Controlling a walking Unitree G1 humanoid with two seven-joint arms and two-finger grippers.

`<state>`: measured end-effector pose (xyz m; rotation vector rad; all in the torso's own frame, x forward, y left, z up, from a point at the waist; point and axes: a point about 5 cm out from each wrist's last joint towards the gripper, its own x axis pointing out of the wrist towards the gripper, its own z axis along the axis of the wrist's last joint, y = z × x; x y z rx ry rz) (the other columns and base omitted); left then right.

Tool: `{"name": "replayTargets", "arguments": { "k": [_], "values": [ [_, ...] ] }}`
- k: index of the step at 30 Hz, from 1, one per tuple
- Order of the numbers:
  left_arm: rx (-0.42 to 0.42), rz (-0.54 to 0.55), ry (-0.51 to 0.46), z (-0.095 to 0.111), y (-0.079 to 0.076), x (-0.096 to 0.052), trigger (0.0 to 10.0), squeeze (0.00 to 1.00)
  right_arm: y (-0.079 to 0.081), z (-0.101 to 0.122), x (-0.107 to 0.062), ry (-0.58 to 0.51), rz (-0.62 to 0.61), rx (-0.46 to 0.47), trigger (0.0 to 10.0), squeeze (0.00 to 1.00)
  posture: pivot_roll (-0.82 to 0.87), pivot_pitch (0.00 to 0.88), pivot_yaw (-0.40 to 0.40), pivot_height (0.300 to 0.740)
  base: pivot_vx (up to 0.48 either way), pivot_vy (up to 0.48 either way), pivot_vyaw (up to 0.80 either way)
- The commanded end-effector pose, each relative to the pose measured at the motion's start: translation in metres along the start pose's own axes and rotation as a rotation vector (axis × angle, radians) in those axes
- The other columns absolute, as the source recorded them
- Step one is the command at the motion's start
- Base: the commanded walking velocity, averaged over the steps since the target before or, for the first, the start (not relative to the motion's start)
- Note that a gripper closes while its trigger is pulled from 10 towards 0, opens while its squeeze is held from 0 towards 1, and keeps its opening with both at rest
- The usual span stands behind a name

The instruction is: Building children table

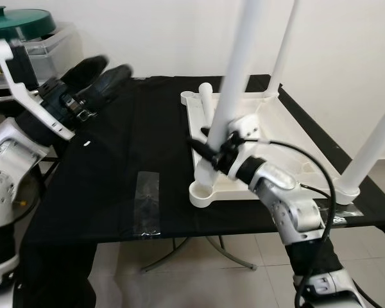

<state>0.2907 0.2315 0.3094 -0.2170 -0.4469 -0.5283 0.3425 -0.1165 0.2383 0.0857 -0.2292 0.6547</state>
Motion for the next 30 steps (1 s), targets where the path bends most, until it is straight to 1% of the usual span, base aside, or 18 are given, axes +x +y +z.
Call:
{"name": "replayTargets", "arguments": {
  "k": [1,2,3,4,6,8,9,11,12,14,16,18,19,23,25,27,29,30],
  "values": [
    [0.018,0.116,0.038,-0.014,0.009,-0.007,10.0,0.0,-0.004,0.009,-0.001,-0.051,-0.021,0.015,10.0,0.0,-0.02,0.048,-0.032,0.74,0.0,0.0,0.0],
    [0.023,0.194,0.112,-0.036,0.01,-0.015,10.0,0.0,-0.004,0.012,-0.002,-0.064,-0.017,0.007,10.0,0.0,-0.02,0.05,-0.033,0.74,0.0,0.0,0.0],
    [0.04,0.215,0.174,-0.056,0.003,-0.023,10.0,0.0,-0.002,0.012,-0.004,-0.057,-0.007,-0.021,10.0,0.0,-0.02,0.056,-0.036,0.74,0.0,0.0,0.0],
    [0.033,0.207,0.241,-0.077,-0.01,-0.029,10.0,0.0,0.001,0.01,-0.005,-0.038,0.017,-0.029,10.0,0.0,-0.03,0.061,-0.04,0.74,0.0,0.0,0.0],
    [0.033,0.207,0.241,-0.077,-0.01,-0.029,10.0,0.0,0.001,0.01,-0.005,-0.038,0.017,-0.029,10.0,0.0,-0.03,0.061,-0.04,0.74,0.0,0.0,0.0],
    [-0.015,0.162,0.339,-0.111,-0.043,-0.04,10.0,0.0,0.008,0.0,-0.01,0.034,0.107,-0.098,10.0,0.0,-0.03,0.084,-0.044,0.74,0.0,0.0,0.0],
    [-0.015,0.162,0.339,-0.111,-0.043,-0.04,10.0,0.0,0.008,0.0,-0.01,0.034,0.107,-0.098,10.0,0.0,-0.03,0.084,-0.044,0.74,0.0,0.0,0.0],
    [-0.025,0.132,0.395,-0.128,-0.069,-0.046,10.0,0.0,0.012,-0.005,-0.013,0.074,0.181,-0.139,10.0,0.0,-0.03,0.115,-0.045,0.74,0.0,0.0,0.0],
    [-0.025,0.132,0.395,-0.128,-0.069,-0.046,10.0,0.0,0.012,-0.005,-0.013,0.074,0.181,-0.139,10.0,0.0,-0.03,0.115,-0.045,0.74,0.0,0.0,0.0],
    [0.018,0.141,0.433,-0.14,-0.083,-0.051,10.0,0.0,0.009,-0.006,-0.012,0.099,0.261,-0.157,10.0,0.0,-0.03,0.142,-0.044,0.74,0.0,0.0,0.0],
    [0.018,0.141,0.433,-0.14,-0.083,-0.051,10.0,0.0,0.009,-0.006,-0.012,0.099,0.261,-0.157,10.0,0.0,-0.03,0.142,-0.044,0.74,0.0,0.0,0.0],
    [0.065,0.183,0.434,-0.141,-0.087,-0.055,10.0,0.0,0.003,0.0,-0.009,0.089,0.366,-0.175,10.0,0.0,-0.02,0.191,-0.053,0.74,0.0,0.0,0.0],
    [0.065,0.183,0.434,-0.141,-0.087,-0.055,10.0,0.0,0.003,0.0,-0.009,0.089,0.366,-0.175,10.0,0.0,-0.02,0.191,-0.053,0.74,0.0,0.0,0.0],
    [0.124,0.216,0.42,-0.132,-0.087,-0.06,10.0,0.0,-0.001,0.024,0.001,-0.015,0.437,-0.102,10.0,0.0,0.0,0.237,-0.064,0.74,0.0,0.0,0.0],
    [0.112,0.225,0.422,-0.13,-0.087,-0.062,10.0,0.0,0.001,0.029,0.003,-0.029,0.446,-0.091,10.0,0.0,0.01,0.254,-0.067,0.74,0.0,0.0,0.0],
    [0.098,0.237,0.426,-0.129,-0.088,-0.065,10.0,0.0,0.005,0.031,0.006,-0.03,0.445,-0.087,10.0,0.0,0.01,0.259,-0.068,0.74,0.0,0.0,0.0],
    [0.067,0.273,0.423,-0.126,-0.089,-0.072,10.0,0.0,0.022,0.027,0.006,-0.02,0.448,-0.065,10.0,0.0,0.01,0.264,-0.064,0.74,0.0,-0.403,0.0],
    [0.067,0.273,0.423,-0.126,-0.089,-0.072,10.0,0.0,0.022,0.027,0.006,-0.02,0.448,-0.065,10.0,0.0,0.01,0.264,-0.064,0.74,0.0,-0.469,0.0]
  ]
}}
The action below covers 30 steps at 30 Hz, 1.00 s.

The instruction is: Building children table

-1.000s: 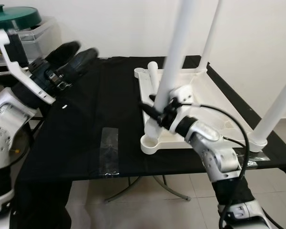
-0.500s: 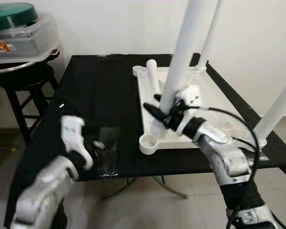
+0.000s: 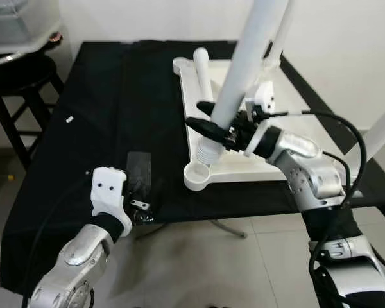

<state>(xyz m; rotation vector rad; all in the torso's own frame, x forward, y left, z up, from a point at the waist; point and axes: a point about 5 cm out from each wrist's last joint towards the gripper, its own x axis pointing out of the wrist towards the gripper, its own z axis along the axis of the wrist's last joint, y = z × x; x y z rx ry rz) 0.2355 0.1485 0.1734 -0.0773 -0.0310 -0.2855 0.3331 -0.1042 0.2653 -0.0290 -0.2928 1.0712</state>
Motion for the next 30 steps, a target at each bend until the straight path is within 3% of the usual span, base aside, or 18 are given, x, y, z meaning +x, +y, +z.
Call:
{"name": "replayTargets", "arguments": {
  "k": [1,3,8,11,19,22,26,27,30],
  "values": [
    [-0.021,0.031,0.013,-0.002,0.0,-0.004,10.0,0.0,0.019,-0.002,0.003,-0.011,0.029,0.036,10.0,0.0,0.01,0.261,-0.061,0.74,0.0,-0.48,0.0],
    [-0.009,0.055,0.02,-0.003,0.003,-0.005,10.0,0.0,0.035,-0.007,0.001,-0.02,0.055,0.066,10.0,0.0,0.01,0.258,-0.055,0.74,0.0,-0.427,0.0],
    [0.008,0.088,0.027,-0.006,0.01,-0.006,10.0,0.0,0.052,-0.015,-0.005,-0.013,0.01,0.112,10.0,0.0,0.0,0.226,-0.042,0.74,0.0,-0.075,0.0],
    [-0.009,0.059,0.044,-0.009,0.013,-0.009,10.0,0.0,0.056,-0.014,-0.006,-0.01,-0.017,0.087,10.0,0.0,-0.01,0.178,-0.036,0.74,0.0,0.0,0.53],
    [-0.038,0.038,0.013,-0.005,0.017,0.004,10.0,0.0,0.045,-0.019,-0.007,0.06,-0.103,0.024,10.0,0.0,-0.02,0.105,-0.024,0.74,0.231,0.0,0.39],
    [-0.039,0.032,-0.01,-0.002,0.018,0.013,10.0,0.0,0.044,-0.017,-0.004,0.074,-0.114,-0.061,10.0,0.0,-0.03,0.068,-0.021,0.74,0.353,0.0,0.8],
    [-0.04,0.023,-0.021,-0.001,0.017,0.017,10.0,0.0,0.042,-0.018,-0.002,0.098,-0.159,-0.088,10.0,0.0,-0.03,0.057,-0.02,0.74,0.357,0.0,0.6],
    [-0.054,0.003,-0.025,-0.003,0.013,0.016,10.0,0.0,0.043,-0.027,-0.004,0.169,-0.145,-0.135,10.0,0.0,-0.03,0.057,-0.021,0.74,0.0,0.0,0.0],
    [-0.033,-0.025,0.015,-0.012,0.008,0.013,10.0,0.0,0.049,-0.027,-0.007,0.153,-0.073,-0.094,10.0,0.0,-0.03,0.063,-0.025,0.74,0.0,0.0,0.0]
  ]
}}
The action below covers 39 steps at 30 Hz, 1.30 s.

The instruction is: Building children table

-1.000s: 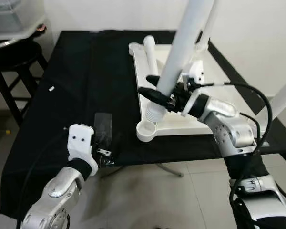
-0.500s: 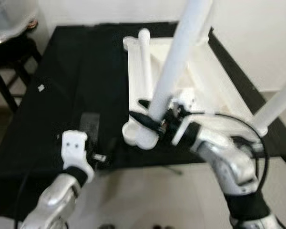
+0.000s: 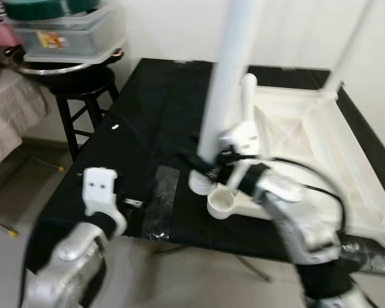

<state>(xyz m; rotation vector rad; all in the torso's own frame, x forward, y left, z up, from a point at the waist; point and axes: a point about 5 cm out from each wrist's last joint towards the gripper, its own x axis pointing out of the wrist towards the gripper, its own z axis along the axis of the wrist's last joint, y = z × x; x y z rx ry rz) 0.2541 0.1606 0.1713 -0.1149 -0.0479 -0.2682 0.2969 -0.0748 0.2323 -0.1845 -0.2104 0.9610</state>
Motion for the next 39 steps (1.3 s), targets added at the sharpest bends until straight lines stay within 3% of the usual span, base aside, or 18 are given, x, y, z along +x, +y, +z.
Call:
{"name": "replayTargets", "arguments": {
  "k": [1,12,19,21,24,33,36,39],
  "values": [
    [0.028,-0.061,0.069,-0.016,-0.011,-0.005,10.0,0.0,0.0,0.001,-0.011,-0.02,0.049,0.024,10.0,0.0,-0.03,0.07,-0.026,0.74,0.0,0.0,0.0],
    [0.086,-0.173,0.114,-0.025,-0.023,-0.024,10.0,0.0,0.005,0.012,-0.032,-0.048,0.271,0.082,10.0,0.0,-0.02,0.122,-0.033,0.74,0.0,-0.043,0.0],
    [0.083,-0.175,0.107,-0.024,-0.025,-0.026,10.0,0.0,-0.001,0.01,-0.041,-0.021,0.298,0.084,10.0,0.0,-0.03,0.139,-0.029,0.74,0.0,-0.478,0.0],
    [0.071,-0.145,0.086,-0.023,-0.022,-0.024,10.0,0.0,-0.01,0.01,-0.043,-0.015,0.272,0.091,10.0,0.0,-0.03,0.144,-0.025,0.74,0.0,0.0,0.0],
    [0.084,-0.143,0.089,-0.023,-0.022,-0.024,10.0,0.0,-0.011,0.01,-0.043,-0.015,0.275,0.091,10.0,0.0,-0.03,0.146,-0.026,0.74,0.0,0.0,0.0],
    [0.116,-0.16,0.084,-0.022,-0.024,-0.026,10.0,0.0,-0.009,0.014,-0.026,-0.083,0.32,0.1,10.0,0.0,-0.03,0.154,-0.041,0.74,0.0,0.0,0.0],
    [0.125,-0.147,0.073,-0.02,-0.025,-0.027,10.0,0.0,-0.018,0.007,-0.006,-0.121,0.264,0.095,10.0,0.0,-0.02,0.166,-0.054,0.74,0.0,0.0,0.0],
    [0.125,-0.135,0.067,-0.019,-0.025,-0.027,10.0,0.0,-0.023,0.004,0.002,-0.105,0.252,0.087,10.0,0.0,-0.02,0.182,-0.061,0.74,0.0,0.0,0.0]
  ]
}}
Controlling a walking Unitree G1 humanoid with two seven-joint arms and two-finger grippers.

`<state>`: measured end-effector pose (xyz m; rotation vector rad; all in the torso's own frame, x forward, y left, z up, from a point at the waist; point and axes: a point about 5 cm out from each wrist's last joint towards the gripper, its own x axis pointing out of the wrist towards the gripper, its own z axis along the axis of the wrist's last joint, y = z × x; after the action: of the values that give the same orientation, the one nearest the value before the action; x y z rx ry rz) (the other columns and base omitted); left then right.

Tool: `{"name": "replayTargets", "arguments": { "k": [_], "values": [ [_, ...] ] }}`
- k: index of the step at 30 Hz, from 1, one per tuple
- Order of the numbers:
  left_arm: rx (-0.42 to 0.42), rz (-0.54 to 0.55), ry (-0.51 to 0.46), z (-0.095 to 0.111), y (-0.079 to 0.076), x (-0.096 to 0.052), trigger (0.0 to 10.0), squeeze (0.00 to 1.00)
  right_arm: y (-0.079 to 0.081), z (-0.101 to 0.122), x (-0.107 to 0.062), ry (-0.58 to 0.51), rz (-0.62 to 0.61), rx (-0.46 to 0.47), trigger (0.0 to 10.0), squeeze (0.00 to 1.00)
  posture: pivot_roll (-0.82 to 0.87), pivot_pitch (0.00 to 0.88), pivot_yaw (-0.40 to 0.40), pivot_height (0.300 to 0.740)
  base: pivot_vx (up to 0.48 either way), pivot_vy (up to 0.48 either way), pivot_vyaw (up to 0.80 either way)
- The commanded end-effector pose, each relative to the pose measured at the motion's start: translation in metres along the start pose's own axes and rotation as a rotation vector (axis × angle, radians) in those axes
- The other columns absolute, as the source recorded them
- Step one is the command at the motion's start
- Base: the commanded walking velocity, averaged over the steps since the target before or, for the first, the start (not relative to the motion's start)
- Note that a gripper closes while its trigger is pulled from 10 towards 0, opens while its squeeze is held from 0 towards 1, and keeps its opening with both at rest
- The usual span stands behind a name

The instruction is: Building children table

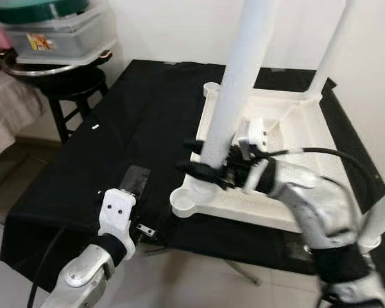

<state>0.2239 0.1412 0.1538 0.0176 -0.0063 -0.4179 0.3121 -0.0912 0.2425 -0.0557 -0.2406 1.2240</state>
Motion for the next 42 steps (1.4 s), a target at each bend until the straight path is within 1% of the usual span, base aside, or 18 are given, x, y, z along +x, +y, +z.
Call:
{"name": "replayTargets", "arguments": {
  "k": [1,2,3,4,8,11,12,13,15,17,20,21,23,27,30,33,38,42],
  "values": [
    [0.004,0.015,0.001,0.0,-0.001,-0.002,10.0,0.0,-0.001,-0.002,0.006,0.01,0.009,-0.021,10.0,0.0,-0.02,0.182,-0.061,0.74,0.0,0.0,0.0],
    [0.005,0.02,0.0,0.0,-0.001,-0.002,10.0,0.0,-0.004,-0.003,0.008,0.015,0.002,-0.026,10.0,0.0,-0.02,0.182,-0.061,0.74,0.0,0.0,0.0],
    [0.008,0.033,-0.006,0.001,0.0,-0.002,10.0,0.0,-0.008,-0.004,0.012,0.026,-0.002,-0.073,10.0,0.0,-0.02,0.203,-0.066,0.74,0.0,0.0,0.0],
    [0.012,0.042,-0.003,0.002,0.0,-0.003,10.0,0.0,-0.01,-0.004,0.016,0.028,0.016,-0.087,10.0,0.0,-0.02,0.218,-0.071,0.74,0.0,-0.48,0.0],
    [0.017,0.052,-0.003,0.005,-0.001,-0.004,10.0,0.0,-0.011,-0.003,0.023,0.032,0.063,-0.097,10.0,0.0,-0.02,0.233,-0.076,0.74,0.0,-0.48,0.0],
    [-0.019,0.09,-0.039,0.01,-0.002,-0.007,10.0,0.0,-0.01,0.006,0.03,0.036,0.205,-0.091,10.0,0.0,-0.01,0.263,-0.086,0.74,0.0,-0.16,0.0],
    [-0.025,0.096,-0.034,0.01,-0.002,-0.009,10.0,0.0,-0.01,0.009,0.031,0.038,0.248,-0.092,10.0,0.0,-0.01,0.268,-0.09,0.74,0.0,0.0,0.0],
    [-0.025,0.096,-0.034,0.01,-0.002,-0.009,10.0,0.0,-0.01,0.009,0.031,0.038,0.248,-0.092,10.0,0.0,-0.01,0.268,-0.09,0.74,0.0,0.0,0.0],
    [-0.025,0.098,-0.027,0.01,-0.003,-0.01,10.0,0.0,-0.008,0.014,0.031,0.042,0.329,-0.083,10.0,0.0,-0.01,0.272,-0.094,0.74,0.0,0.0,0.0],
    [-0.025,0.098,-0.027,0.01,-0.003,-0.01,10.0,0.0,-0.008,0.014,0.031,0.042,0.329,-0.083,10.0,0.0,-0.01,0.272,-0.094,0.74,0.0,0.0,0.0],
    [-0.03,0.114,-0.029,0.009,-0.003,-0.011,10.0,0.0,0.0,0.024,0.031,0.029,0.488,-0.069,10.0,0.0,-0.02,0.276,-0.099,0.74,0.0,0.0,0.0],
    [-0.033,0.122,-0.031,0.01,-0.003,-0.01,10.0,0.0,0.003,0.026,0.033,0.022,0.524,-0.064,10.0,0.0,-0.02,0.279,-0.105,0.74,0.0,0.0,0.0],
    [-0.039,0.133,-0.032,0.01,-0.002,-0.01,10.0,0.0,0.006,0.027,0.034,0.021,0.549,-0.063,10.0,0.0,-0.02,0.28,-0.105,0.74,0.0,0.0,0.0],
    [-0.036,0.147,-0.001,0.007,0.0,-0.01,10.0,0.0,0.009,0.023,0.039,0.022,0.571,-0.071,10.0,0.0,-0.02,0.282,-0.108,0.74,0.0,0.48,0.0],
    [-0.027,0.177,-0.015,0.01,0.002,-0.011,10.0,0.0,0.01,0.022,0.043,0.011,0.577,-0.074,10.0,0.0,0.0,0.286,-0.105,0.74,0.0,0.48,0.0],
    [0.0,0.202,-0.029,0.013,0.004,-0.014,10.0,0.0,0.01,0.023,0.047,-0.004,0.591,-0.075,10.0,0.0,0.0,0.29,-0.102,0.74,0.0,0.0,0.0],
    [0.013,0.208,-0.033,0.014,0.005,-0.015,10.0,0.0,0.009,0.025,0.047,-0.007,0.605,-0.073,10.0,0.0,0.0,0.292,-0.101,0.74,0.0,0.0,0.0],
    [0.051,0.259,-0.042,0.017,0.01,-0.017,10.0,0.0,0.008,0.028,0.041,0.008,0.663,-0.067,10.0,0.0,0.0,0.299,-0.106,0.74,0.0,0.0,0.0]
  ]
}}
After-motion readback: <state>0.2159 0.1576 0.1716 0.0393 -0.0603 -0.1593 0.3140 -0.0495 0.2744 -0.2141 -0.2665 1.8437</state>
